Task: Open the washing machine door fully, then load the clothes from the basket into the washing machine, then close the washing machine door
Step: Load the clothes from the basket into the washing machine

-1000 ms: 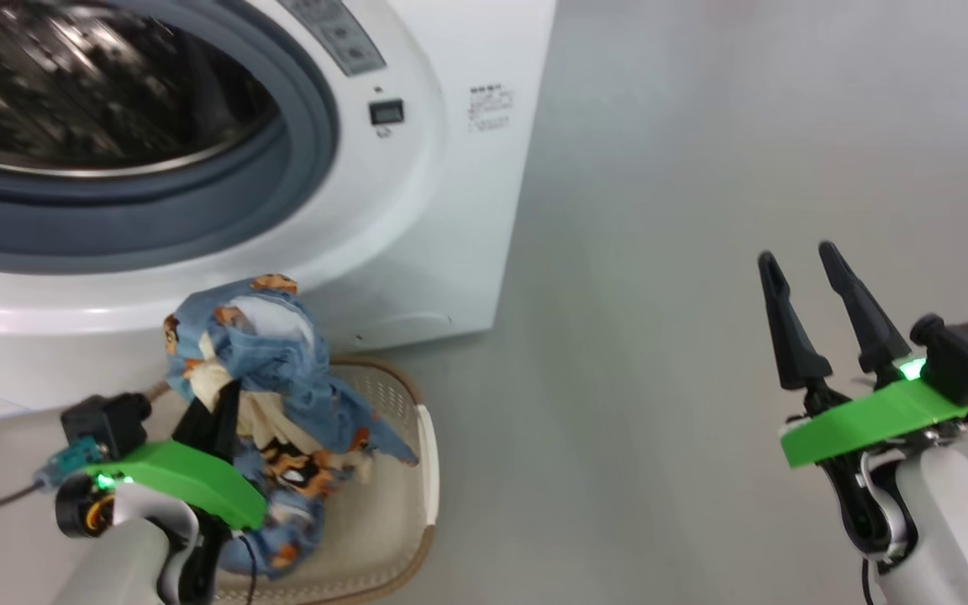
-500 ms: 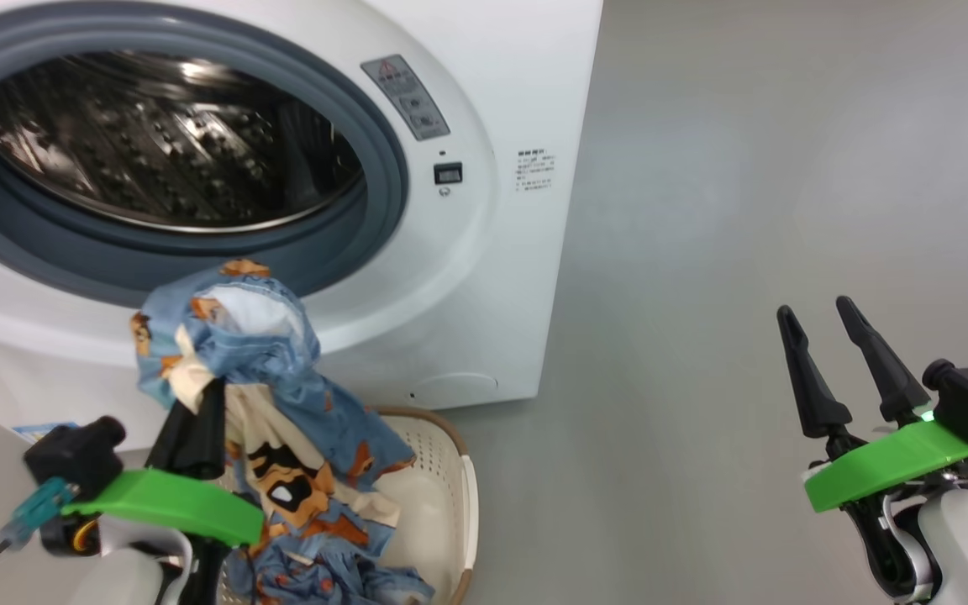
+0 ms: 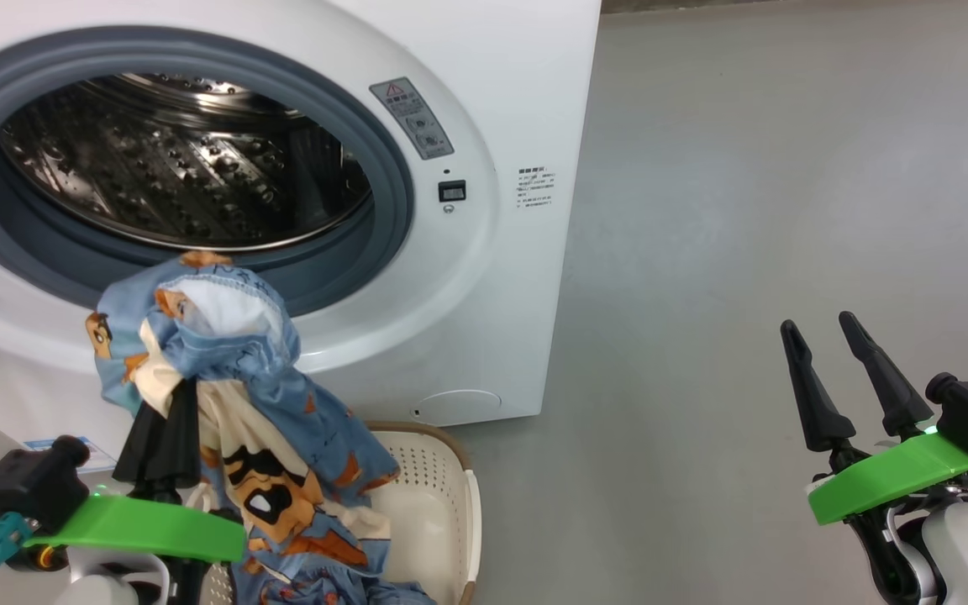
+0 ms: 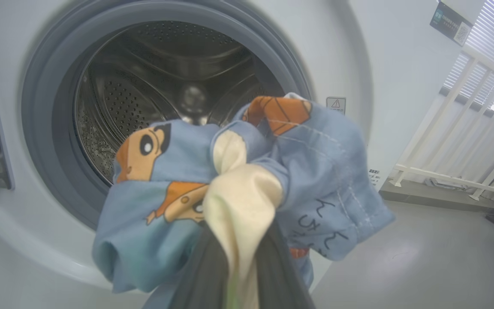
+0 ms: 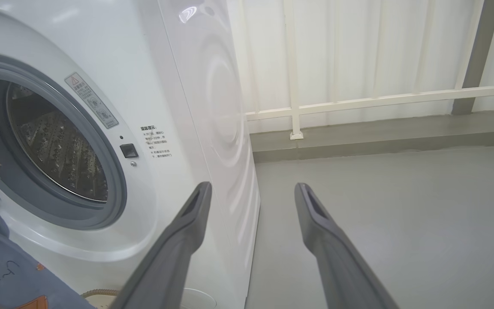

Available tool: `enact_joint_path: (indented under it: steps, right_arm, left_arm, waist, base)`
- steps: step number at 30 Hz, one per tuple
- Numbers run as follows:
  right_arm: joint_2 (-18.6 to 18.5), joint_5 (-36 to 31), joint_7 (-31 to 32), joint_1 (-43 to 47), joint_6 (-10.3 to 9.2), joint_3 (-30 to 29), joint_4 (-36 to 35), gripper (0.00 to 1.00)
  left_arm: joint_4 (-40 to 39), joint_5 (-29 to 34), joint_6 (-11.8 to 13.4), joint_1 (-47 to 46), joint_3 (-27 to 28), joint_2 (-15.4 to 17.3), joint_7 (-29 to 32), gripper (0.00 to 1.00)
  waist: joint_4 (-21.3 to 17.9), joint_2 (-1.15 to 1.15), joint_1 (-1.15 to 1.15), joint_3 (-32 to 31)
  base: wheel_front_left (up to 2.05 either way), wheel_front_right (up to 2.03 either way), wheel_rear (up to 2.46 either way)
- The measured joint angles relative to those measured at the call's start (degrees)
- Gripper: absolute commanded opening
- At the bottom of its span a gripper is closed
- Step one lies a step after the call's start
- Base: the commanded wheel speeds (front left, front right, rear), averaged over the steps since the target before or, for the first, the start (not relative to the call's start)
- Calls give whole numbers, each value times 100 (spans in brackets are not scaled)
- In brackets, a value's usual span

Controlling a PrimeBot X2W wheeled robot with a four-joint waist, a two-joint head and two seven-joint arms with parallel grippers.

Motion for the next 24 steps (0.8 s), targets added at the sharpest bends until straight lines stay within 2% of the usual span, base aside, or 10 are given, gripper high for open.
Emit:
enact_joint_path:
  steps: [14,24]
  right_arm:
    - [-3,0,0,-1,0,7,-5,100]
    - [-5,-48,0,-73,0,2,-99,100]
  left_arm:
    - [40,-1,79,-51,38,23,51,0]
    - [1025,18,-77,-1016,109,63,49,0]
  waist:
    - [-48,0,0,106]
    - [-90,0,0,451]
  base:
    - [0,0,0]
    - [0,0,0]
